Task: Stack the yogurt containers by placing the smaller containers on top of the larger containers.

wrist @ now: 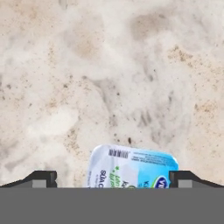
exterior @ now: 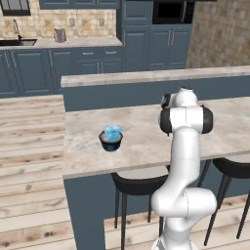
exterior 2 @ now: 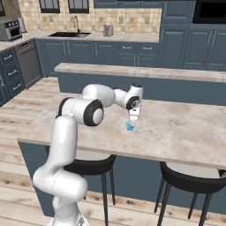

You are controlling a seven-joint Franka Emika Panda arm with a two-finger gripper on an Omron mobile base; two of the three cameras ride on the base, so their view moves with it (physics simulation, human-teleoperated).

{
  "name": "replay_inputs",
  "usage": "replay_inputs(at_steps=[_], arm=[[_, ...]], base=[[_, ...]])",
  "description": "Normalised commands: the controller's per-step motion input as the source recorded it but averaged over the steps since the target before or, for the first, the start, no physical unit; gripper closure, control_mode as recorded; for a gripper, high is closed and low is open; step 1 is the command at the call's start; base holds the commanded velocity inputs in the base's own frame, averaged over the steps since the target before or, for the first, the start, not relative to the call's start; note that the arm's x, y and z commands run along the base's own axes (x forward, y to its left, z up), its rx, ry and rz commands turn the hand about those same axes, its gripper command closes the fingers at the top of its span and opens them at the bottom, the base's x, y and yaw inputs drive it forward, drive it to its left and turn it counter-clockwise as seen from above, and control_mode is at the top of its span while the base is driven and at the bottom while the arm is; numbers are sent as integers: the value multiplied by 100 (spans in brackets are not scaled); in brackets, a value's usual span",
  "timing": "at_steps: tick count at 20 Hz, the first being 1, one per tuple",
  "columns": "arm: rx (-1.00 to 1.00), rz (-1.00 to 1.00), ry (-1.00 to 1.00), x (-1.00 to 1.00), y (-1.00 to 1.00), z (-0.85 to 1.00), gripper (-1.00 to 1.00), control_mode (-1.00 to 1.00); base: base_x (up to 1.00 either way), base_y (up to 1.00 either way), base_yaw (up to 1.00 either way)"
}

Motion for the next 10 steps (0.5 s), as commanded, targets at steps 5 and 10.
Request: replay_inputs(at_steps=[5,10], arm=[[3,0,0,8,0,-15,-100,-100],[0,0,0,12,0,-14,-100,-100]], base=[[0,0,0],[0,0,0]])
